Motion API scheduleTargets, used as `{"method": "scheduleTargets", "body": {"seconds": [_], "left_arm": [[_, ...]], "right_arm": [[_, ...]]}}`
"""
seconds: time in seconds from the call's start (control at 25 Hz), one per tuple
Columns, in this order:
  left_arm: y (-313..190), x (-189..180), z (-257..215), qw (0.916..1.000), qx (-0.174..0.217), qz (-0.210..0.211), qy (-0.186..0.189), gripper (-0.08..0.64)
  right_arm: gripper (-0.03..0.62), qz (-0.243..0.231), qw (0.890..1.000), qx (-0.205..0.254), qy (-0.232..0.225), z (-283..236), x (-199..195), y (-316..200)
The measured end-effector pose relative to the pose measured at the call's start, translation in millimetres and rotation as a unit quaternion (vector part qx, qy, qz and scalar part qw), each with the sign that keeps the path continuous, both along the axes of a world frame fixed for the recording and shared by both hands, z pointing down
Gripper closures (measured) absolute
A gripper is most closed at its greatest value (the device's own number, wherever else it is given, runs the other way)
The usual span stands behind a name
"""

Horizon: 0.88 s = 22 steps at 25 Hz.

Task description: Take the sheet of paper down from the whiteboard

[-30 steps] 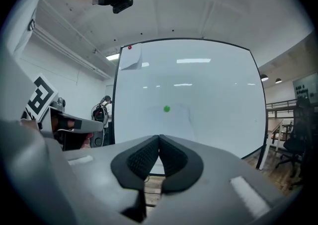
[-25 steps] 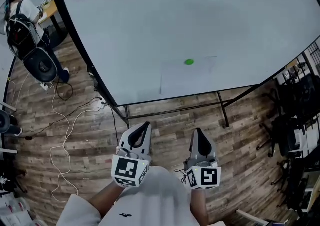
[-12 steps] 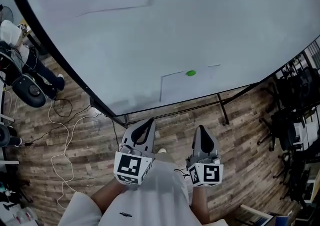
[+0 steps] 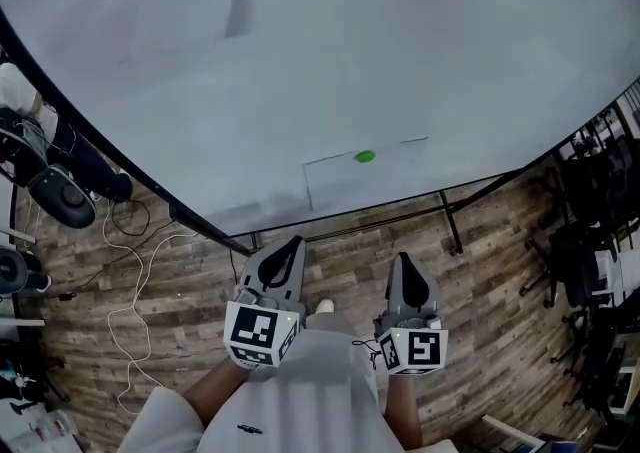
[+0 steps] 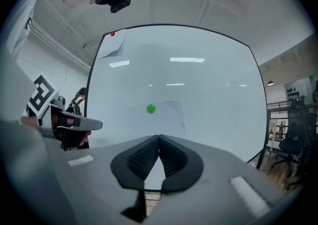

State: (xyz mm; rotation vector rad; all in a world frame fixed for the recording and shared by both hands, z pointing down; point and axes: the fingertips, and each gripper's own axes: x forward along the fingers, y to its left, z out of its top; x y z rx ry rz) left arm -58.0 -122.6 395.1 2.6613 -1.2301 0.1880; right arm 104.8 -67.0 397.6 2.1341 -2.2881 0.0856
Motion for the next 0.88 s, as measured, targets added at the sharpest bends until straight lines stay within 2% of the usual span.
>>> {"method": "scheduleTargets", "body": {"seconds": [0.36, 0.68, 0.88], "left_arm": [[-17, 14, -3, 0.9999, 0.0, -0.014, -0.003, 0.554], [-32, 29, -7, 0.9998, 0.004, -0.016, -0.006, 0.554], [-44, 39, -7, 0.9998, 0.002, -0.02, -0.007, 0.554]], "right_arm": [[0.577, -0.038, 0.999, 0.022, 0.016, -22, 11, -34], [0.528, -0.065, 0.996, 0.048, 0.036, -49, 28, -73], [0.512, -0.074, 0.995, 0.044, 0.046, -49, 43, -100]]}}
